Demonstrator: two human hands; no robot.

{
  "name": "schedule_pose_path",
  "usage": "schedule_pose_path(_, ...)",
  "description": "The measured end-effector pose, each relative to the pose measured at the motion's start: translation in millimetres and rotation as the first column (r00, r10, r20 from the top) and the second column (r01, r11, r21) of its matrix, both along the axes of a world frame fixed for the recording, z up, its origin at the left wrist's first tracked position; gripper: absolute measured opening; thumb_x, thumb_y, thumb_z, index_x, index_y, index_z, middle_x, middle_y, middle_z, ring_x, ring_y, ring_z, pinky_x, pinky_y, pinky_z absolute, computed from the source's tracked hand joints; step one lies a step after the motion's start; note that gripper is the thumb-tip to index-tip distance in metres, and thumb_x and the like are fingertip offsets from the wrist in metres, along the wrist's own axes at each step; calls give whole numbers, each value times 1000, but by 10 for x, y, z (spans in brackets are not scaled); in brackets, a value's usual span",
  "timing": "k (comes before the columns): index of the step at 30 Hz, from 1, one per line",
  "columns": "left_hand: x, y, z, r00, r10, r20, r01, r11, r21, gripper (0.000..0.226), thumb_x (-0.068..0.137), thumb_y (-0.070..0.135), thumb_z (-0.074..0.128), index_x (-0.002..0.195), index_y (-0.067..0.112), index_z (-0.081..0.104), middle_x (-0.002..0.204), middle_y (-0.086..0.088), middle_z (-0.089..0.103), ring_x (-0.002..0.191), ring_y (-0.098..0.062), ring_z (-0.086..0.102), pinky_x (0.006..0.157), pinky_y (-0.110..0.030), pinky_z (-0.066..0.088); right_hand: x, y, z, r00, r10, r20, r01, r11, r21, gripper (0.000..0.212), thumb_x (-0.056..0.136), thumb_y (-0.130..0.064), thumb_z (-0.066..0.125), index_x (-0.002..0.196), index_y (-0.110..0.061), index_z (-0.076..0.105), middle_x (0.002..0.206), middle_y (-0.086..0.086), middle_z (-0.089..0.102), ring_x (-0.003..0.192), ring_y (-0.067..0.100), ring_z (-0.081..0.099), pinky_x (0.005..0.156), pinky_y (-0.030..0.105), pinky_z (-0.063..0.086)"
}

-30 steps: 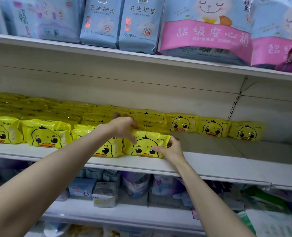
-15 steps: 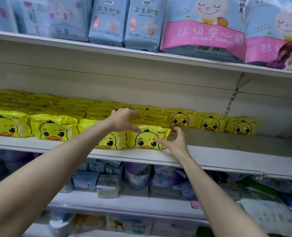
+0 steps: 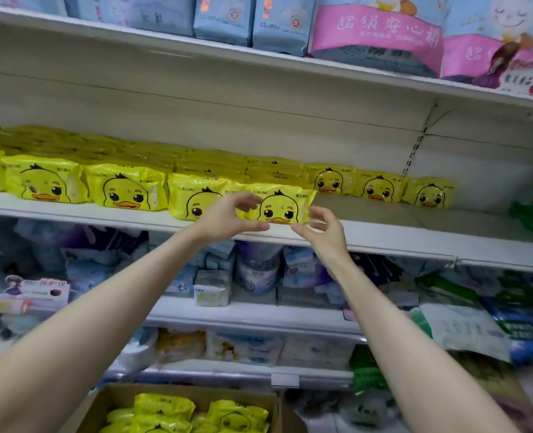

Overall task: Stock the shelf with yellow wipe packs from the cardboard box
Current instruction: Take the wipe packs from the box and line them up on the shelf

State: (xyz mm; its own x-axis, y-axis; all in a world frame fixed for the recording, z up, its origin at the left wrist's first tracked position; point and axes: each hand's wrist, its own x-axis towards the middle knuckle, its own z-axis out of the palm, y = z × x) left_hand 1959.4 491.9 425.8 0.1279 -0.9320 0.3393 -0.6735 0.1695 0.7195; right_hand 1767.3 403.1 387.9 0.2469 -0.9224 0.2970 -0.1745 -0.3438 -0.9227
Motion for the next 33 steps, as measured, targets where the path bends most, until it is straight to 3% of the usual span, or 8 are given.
schedule_pose_path(4, -6, 274, -331, 994, -16, -112, 21, 999, 46, 52, 72, 28, 80, 118, 17, 60, 108, 2, 64, 101, -8, 59, 72, -4, 42, 18, 285, -250, 999, 19, 38, -21, 999, 50, 43, 77, -13, 76, 115, -10, 57, 112, 4, 60, 96, 16, 56, 83, 26, 47)
schedule_pose_path(9, 33, 626, -868, 971, 6, -240, 30, 989, 142, 52, 68, 32, 83, 113, 21, 60, 108, -4, 65, 104, -11, 60, 91, -24, 46, 28, 645, -771, 998, 39, 43, -45, 986, 159, 37, 78, -15, 76, 111, -13, 60, 108, 10, 64, 97, 19, 59, 76, 16, 48)
schedule_pose_path(13, 44, 897, -1330, 946, 59, -317, 17, 972, 232, 50, 73, 20, 80, 118, 11, 60, 104, -3, 64, 95, -10, 60, 82, -16, 48, 43, 941, -1249, 998, 69, 11, -70, 964, 258, 38, 79, -17, 75, 113, -14, 58, 110, 9, 64, 102, 18, 60, 78, 16, 46)
schedule_pose_path(17, 69, 1152, -1891, 886, 141, -442, 19, 941, 338, 52, 66, 18, 85, 111, 11, 60, 94, -5, 64, 80, -7, 58, 75, -10, 47, 80, 1216, -1714, 998, 70, -5, -63, 928, 367, 41, 81, -8, 72, 118, -1, 57, 109, 14, 63, 91, 13, 60, 68, 7, 47)
schedule_pose_path(20, 75, 1339, -2341, 856, 201, -477, 23, 905, 424, 46, 69, 14, 82, 108, 15, 59, 93, -2, 64, 84, -12, 58, 80, -16, 48, 99, 1405, -2100, 996, 84, -43, -55, 887, 458, 42, 81, -7, 71, 119, 1, 56, 109, 15, 62, 90, 13, 59, 68, 6, 47)
schedule_pose_path(25, 82, 1605, -3082, 812, 315, -491, 18, 828, 561, 42, 73, 9, 78, 110, 10, 58, 91, -2, 64, 72, 2, 63, 63, -7, 47, 79, 1659, -2725, 987, 123, -108, -39, 820, 571, 38, 81, -7, 71, 116, -1, 57, 103, 10, 63, 87, 12, 60, 70, 6, 47)
schedule_pose_path(29, 55, 1773, -3651, 766, 420, -487, 25, 738, 675, 47, 70, 23, 82, 111, 14, 60, 98, -5, 64, 80, -14, 60, 58, -15, 46, 59, 1805, -3267, 976, 147, -158, -10, 762, 648, 36, 81, -7, 71, 114, -5, 57, 107, 15, 64, 83, 10, 60, 68, 8, 48)
schedule_pose_path(33, -22, 1953, -4203, 737, 480, -475, 57, 656, 752, 50, 72, 23, 81, 115, 9, 59, 105, -11, 64, 87, -19, 61, 72, -26, 50, 9, 1956, -3769, 961, 171, -215, 37, 696, 717, 37, 81, -14, 72, 115, -8, 58, 106, 9, 65, 89, 13, 60, 65, 8, 47)
